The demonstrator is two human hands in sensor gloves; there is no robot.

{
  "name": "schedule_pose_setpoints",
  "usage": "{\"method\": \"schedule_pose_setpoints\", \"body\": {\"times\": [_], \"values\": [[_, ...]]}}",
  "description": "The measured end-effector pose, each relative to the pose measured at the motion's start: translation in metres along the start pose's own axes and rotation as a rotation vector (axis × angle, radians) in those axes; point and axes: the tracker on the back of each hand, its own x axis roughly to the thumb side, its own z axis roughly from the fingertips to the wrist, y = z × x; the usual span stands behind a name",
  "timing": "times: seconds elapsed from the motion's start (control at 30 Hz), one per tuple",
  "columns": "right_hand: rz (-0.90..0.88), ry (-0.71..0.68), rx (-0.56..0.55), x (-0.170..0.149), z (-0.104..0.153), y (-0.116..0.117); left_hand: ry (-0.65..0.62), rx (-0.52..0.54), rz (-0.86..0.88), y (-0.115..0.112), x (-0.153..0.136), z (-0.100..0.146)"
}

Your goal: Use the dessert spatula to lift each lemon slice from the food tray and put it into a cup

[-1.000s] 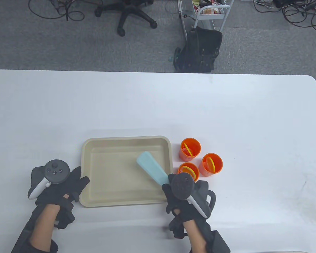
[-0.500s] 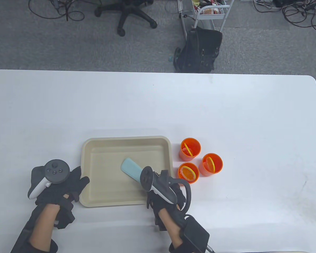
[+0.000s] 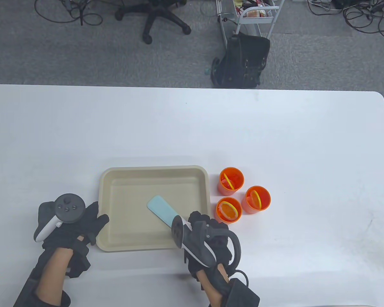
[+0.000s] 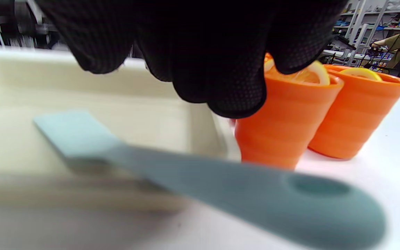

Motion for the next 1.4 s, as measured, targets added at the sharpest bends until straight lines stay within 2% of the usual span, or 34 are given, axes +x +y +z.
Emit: {"method": "schedule_pose_setpoints", "body": {"times": [0.1, 0.13, 0.2, 0.3, 0.43, 0.57, 0.73, 1.07, 1.4], "values": [[-0.062, 0.007, -0.090, -0.014, 0.004, -0.004, 0.033, 0.092, -0.085, 0.011, 0.004, 0.014], [-0.085, 0.005, -0.102, -0.020, 0.005, -0.006, 0.026, 0.152, -0.089, 0.017, 0.007, 0.021], [-0.137, -0.009, -0.117, -0.027, 0.009, -0.009, -0.007, 0.258, -0.061, 0.026, 0.011, 0.035], [-0.205, -0.024, -0.221, -0.035, 0.019, -0.018, -0.089, 0.427, -0.041, 0.036, 0.021, 0.059], [-0.261, -0.033, -0.412, -0.038, 0.032, -0.028, -0.163, 0.660, -0.172, 0.037, 0.041, 0.081], [-0.263, -0.076, -0.528, -0.035, 0.040, -0.029, -0.234, 0.787, -0.232, 0.030, 0.056, 0.092], [-0.203, -0.107, -0.526, -0.028, 0.038, -0.023, -0.275, 0.814, -0.271, 0.026, 0.061, 0.095], [-0.068, -0.107, -0.433, -0.017, 0.024, -0.007, -0.271, 0.818, -0.382, 0.019, 0.062, 0.092], [-0.026, -0.096, -0.442, -0.013, 0.021, -0.003, -0.258, 0.821, -0.424, 0.017, 0.065, 0.091]]}}
